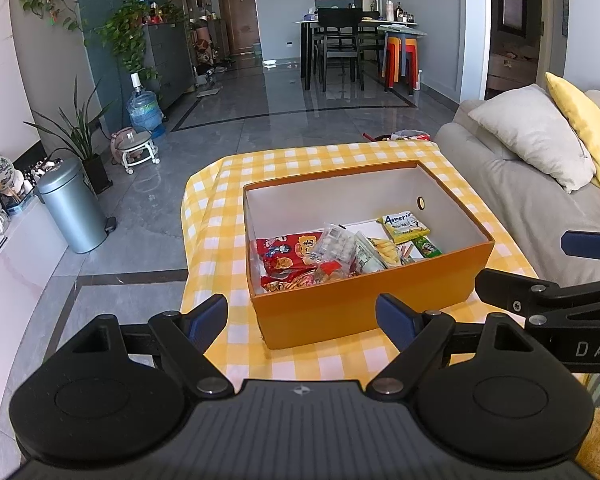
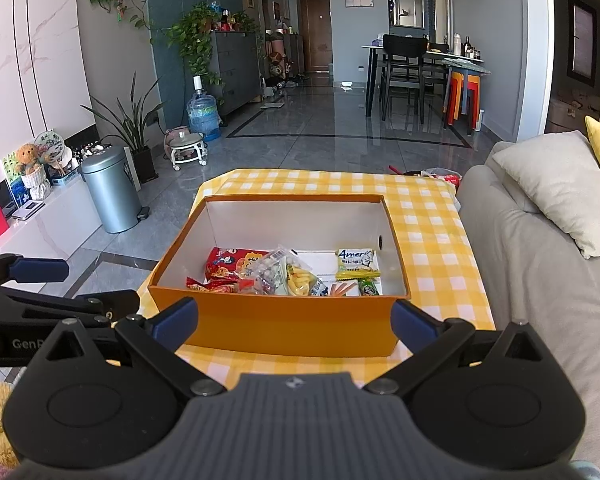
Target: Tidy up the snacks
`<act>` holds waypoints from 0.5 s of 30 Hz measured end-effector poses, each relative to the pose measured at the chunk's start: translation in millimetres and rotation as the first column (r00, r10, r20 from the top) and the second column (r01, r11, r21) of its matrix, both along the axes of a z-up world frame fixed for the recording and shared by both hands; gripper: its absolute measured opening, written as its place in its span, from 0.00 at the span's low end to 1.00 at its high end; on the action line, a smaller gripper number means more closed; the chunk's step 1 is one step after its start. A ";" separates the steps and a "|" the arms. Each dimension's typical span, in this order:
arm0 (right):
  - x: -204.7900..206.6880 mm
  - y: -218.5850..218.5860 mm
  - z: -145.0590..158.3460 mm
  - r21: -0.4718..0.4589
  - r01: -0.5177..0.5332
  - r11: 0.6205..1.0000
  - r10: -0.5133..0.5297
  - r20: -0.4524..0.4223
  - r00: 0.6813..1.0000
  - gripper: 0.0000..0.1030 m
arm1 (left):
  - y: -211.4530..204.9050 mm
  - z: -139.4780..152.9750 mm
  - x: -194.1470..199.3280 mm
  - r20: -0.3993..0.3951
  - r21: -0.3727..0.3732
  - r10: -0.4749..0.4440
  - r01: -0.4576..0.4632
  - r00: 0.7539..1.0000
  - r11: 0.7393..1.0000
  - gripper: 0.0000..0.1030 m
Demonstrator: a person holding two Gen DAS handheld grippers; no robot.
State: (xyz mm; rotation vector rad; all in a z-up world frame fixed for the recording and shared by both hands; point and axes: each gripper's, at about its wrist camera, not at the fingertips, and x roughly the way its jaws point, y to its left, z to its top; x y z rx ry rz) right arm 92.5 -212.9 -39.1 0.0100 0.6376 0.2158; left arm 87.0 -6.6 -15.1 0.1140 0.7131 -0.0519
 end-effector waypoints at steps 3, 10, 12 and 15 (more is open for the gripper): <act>-0.5 -1.4 -1.1 -0.002 0.001 1.000 -0.001 -0.004 1.000 0.96 | -1.5 -1.1 -1.9 0.001 0.008 0.005 -0.005 1.000 1.000 0.95; 0.3 -3.2 -2.1 -0.004 0.002 1.000 -0.002 -0.007 1.000 0.96 | -3.2 -1.0 -3.6 0.003 0.018 0.001 -0.001 1.000 1.000 0.95; 1.8 -2.3 -2.1 -0.004 0.002 1.000 -0.002 -0.007 1.000 0.96 | -3.5 -0.9 -3.9 0.001 0.018 0.001 -0.001 1.000 1.000 0.95; 1.5 -1.7 -1.9 -0.004 0.002 1.000 -0.002 -0.006 1.000 0.96 | -3.3 -0.8 -4.5 -0.001 0.009 0.002 -0.002 1.000 1.000 0.95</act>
